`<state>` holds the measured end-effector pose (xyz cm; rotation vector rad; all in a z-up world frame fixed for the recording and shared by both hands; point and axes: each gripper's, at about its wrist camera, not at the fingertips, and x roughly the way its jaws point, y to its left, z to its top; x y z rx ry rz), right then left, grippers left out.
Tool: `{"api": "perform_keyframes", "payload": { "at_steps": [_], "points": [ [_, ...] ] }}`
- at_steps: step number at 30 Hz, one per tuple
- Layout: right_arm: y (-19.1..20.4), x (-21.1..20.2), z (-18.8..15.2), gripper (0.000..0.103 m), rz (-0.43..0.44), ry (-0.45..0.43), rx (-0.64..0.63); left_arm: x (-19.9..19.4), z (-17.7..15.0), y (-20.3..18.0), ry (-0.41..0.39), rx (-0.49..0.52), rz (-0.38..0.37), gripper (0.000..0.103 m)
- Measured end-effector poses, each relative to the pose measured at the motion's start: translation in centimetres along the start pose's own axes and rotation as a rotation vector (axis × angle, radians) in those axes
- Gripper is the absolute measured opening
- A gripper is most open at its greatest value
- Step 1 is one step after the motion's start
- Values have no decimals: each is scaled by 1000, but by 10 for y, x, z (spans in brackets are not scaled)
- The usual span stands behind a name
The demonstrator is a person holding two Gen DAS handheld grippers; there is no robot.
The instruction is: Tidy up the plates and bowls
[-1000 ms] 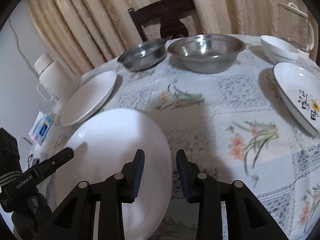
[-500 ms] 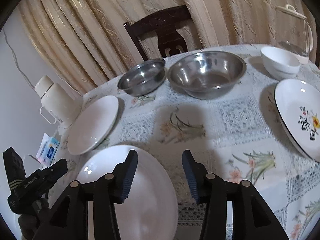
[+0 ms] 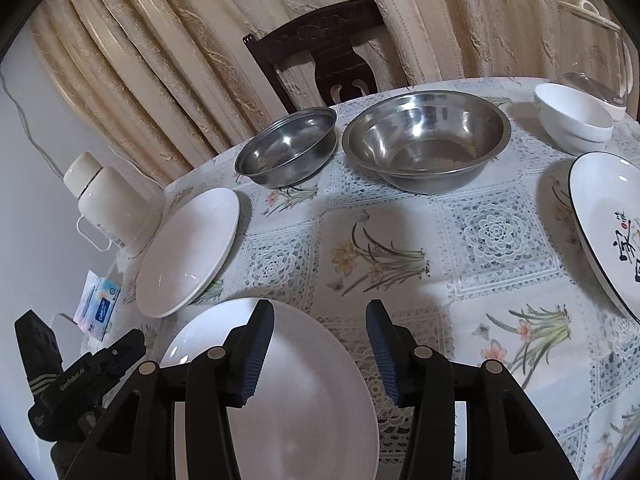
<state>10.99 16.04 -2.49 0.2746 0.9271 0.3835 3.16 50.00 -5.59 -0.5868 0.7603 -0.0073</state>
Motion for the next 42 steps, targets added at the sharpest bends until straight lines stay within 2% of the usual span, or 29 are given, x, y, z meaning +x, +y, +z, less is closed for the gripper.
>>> {"api": "perform_keyframes", "payload": {
  "at_steps": [8, 17, 27, 34, 42],
  "points": [
    [15, 8, 9, 53, 30, 26, -35, -2, 3, 4, 5, -11, 6, 59],
    [33, 39, 30, 54, 110, 110, -53, -5, 18, 14, -7, -38, 62, 59],
    [50, 85, 51, 54, 202, 227, -35, 6, 44, 28, -17, -122, 57, 60],
    [62, 107, 61, 49, 218, 256, -60, 17, 64, 31, -42, -133, 62, 59],
    [65, 129, 68, 43, 230, 290, -44, 38, 81, 35, -34, -144, 53, 57]
  ]
}}
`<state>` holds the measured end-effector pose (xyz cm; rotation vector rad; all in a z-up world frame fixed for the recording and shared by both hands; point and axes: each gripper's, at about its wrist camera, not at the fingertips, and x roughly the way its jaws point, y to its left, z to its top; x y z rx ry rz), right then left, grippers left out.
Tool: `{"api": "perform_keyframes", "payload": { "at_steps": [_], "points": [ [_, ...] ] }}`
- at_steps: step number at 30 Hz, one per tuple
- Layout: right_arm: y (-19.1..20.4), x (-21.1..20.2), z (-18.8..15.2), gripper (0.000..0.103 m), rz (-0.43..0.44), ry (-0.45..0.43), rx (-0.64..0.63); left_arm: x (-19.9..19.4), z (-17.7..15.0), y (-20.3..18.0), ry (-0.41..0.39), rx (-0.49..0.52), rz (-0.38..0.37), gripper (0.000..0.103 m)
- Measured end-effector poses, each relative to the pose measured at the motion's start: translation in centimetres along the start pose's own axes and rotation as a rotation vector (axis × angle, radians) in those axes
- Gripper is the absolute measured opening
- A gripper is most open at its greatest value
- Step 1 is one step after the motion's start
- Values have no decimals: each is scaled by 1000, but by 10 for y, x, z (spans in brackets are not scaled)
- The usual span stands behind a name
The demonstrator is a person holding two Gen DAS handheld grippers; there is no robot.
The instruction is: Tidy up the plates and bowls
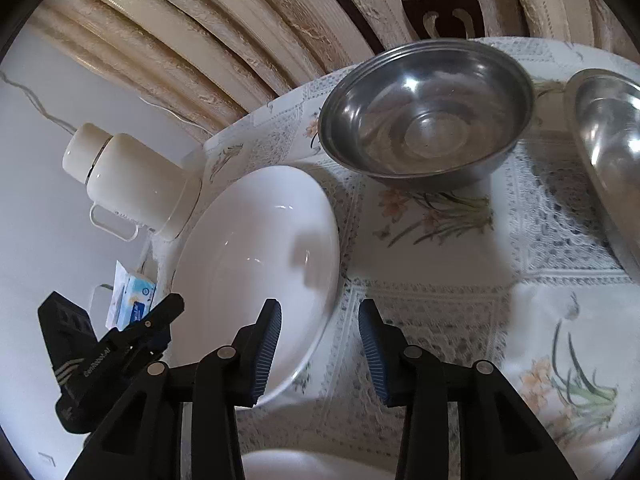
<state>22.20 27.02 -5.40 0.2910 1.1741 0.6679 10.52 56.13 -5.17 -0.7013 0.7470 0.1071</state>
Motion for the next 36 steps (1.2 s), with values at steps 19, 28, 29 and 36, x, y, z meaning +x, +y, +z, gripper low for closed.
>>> {"api": "perform_keyframes", "payload": {
  "at_steps": [19, 28, 29, 36],
  "points": [
    [17, 29, 9, 27, -55, 32, -102, 19, 9, 8, -26, 41, -37, 44],
    [38, 13, -1, 27, -131, -36, -238, 17, 7, 2, -41, 83, -4, 44],
    [39, 11, -2, 27, -137, -42, -249, 16, 7, 2, -43, 85, -2, 44],
    [38, 0, -9, 27, -137, -61, -252, 10, 2, -3, -45, 101, -3, 44]
  ]
}}
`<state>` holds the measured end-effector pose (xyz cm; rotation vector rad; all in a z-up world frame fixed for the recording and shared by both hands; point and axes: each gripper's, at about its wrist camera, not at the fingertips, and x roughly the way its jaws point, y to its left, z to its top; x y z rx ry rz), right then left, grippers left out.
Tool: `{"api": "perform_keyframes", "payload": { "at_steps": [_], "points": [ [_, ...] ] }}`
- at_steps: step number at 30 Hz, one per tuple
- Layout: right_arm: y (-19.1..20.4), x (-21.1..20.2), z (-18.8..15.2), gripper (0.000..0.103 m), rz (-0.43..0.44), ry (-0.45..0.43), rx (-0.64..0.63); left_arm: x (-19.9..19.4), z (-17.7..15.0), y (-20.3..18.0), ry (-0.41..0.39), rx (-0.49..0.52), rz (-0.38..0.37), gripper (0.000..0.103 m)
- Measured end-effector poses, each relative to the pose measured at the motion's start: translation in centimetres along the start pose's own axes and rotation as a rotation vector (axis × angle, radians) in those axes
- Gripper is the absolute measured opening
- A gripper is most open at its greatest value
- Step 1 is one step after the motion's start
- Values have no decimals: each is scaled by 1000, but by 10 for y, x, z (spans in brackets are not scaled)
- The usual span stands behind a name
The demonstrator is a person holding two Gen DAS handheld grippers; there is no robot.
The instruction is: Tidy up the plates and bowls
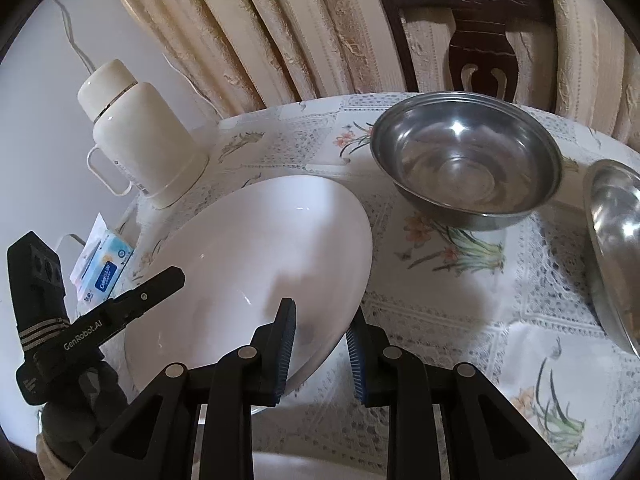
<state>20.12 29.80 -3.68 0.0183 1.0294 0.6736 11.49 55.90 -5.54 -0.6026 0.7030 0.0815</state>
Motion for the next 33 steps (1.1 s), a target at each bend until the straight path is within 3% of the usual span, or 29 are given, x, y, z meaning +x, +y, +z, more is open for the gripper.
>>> {"api": "perform_keyframes", "payload": {
  "at_steps": [14, 33],
  "points": [
    [-3, -47, -26, 27, 25, -50, 17, -30, -14, -28, -2, 59, -30, 44],
    [-29, -105, -91, 27, 58, -89, 103, -76, -62, -72, 20, 138, -79, 43]
  ]
}}
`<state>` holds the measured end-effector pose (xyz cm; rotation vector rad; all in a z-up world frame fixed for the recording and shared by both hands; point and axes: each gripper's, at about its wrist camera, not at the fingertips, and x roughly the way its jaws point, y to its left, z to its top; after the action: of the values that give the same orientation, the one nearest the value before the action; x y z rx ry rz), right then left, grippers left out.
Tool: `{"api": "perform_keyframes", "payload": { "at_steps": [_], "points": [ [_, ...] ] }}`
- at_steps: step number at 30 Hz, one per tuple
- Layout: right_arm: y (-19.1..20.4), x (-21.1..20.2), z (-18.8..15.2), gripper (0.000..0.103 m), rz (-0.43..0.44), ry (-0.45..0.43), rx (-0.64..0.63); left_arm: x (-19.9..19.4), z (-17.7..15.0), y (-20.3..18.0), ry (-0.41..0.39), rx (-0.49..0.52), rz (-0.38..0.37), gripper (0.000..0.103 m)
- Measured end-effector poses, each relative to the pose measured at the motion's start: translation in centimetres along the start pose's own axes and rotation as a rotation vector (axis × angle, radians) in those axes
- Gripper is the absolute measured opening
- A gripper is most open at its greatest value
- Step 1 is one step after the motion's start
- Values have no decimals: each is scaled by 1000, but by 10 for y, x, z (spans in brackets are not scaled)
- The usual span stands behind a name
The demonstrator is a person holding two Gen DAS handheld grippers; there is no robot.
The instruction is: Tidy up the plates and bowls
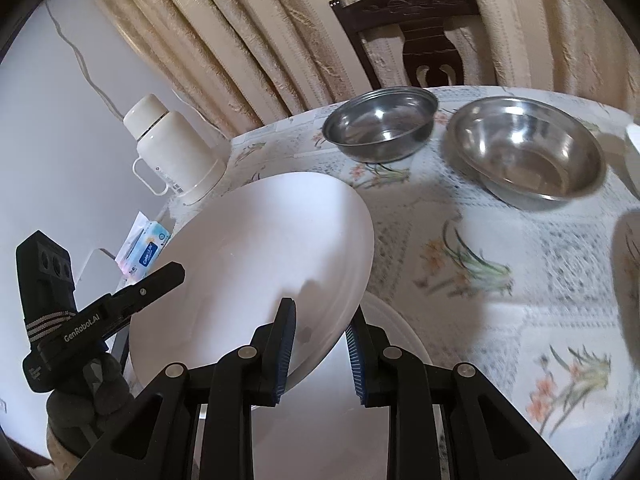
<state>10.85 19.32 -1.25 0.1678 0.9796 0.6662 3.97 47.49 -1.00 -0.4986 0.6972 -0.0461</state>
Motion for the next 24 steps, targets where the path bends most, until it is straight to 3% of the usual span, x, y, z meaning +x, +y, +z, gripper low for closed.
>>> {"api": "perform_keyframes", "payload": {
  "at_steps": [12, 24],
  "points": [
    [-23, -23, -30, 27, 4, -14, 50, 0, -37, -24, 70, 48, -8, 43],
    [-27, -28, -51, 27, -2, -8, 39, -5, -58, -33, 90, 94, 21, 44]
  ]
}}
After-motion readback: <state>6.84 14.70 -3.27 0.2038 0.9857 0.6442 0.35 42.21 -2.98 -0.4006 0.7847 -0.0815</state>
